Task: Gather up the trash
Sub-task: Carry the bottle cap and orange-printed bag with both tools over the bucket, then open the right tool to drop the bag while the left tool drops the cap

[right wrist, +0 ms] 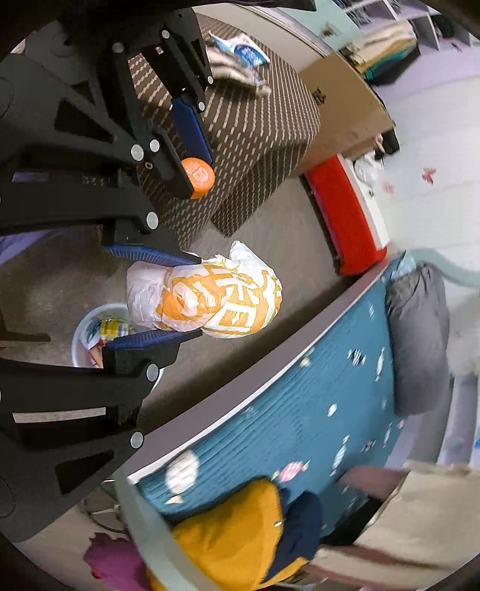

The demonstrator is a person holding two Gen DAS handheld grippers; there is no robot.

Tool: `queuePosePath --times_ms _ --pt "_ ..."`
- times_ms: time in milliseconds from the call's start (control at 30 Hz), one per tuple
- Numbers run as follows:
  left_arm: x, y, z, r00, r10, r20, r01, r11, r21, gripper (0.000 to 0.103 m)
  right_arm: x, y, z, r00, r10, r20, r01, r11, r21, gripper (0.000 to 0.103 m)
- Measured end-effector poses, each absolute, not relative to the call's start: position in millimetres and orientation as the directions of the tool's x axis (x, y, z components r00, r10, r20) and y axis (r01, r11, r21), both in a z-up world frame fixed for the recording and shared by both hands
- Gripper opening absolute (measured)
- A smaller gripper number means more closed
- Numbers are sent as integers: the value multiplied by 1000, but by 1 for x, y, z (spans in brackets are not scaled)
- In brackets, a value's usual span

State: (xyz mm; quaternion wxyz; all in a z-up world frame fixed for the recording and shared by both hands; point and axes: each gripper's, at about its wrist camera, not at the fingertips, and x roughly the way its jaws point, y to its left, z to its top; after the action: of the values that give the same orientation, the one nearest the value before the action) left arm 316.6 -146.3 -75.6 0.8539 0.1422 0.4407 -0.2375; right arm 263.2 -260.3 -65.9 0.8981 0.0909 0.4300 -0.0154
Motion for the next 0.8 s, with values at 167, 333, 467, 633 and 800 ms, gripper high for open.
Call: queuePosePath --times_ms 167,333,467,633,800 --pt "311 -182 -100 444 -285 -850 579 814 30 29 248 -295 -92 589 27 -808 183 969 166 32" --pt "306 -220 -128 392 -281 -876 621 783 26 30 233 -323 -120 537 11 -843 260 949 178 32" --pt "304 -240 -152 354 -256 -899 633 774 29 51 220 -344 -140 497 -18 -867 327 930 167 32" --pt "307 -246 -174 317 -227 -921 634 773 27 60 211 -362 -157 463 -9 -886 372 910 185 32" --pt "312 -231 -183 309 -194 -931 607 794 36 62 214 -355 -167 437 7 -899 364 913 184 32"
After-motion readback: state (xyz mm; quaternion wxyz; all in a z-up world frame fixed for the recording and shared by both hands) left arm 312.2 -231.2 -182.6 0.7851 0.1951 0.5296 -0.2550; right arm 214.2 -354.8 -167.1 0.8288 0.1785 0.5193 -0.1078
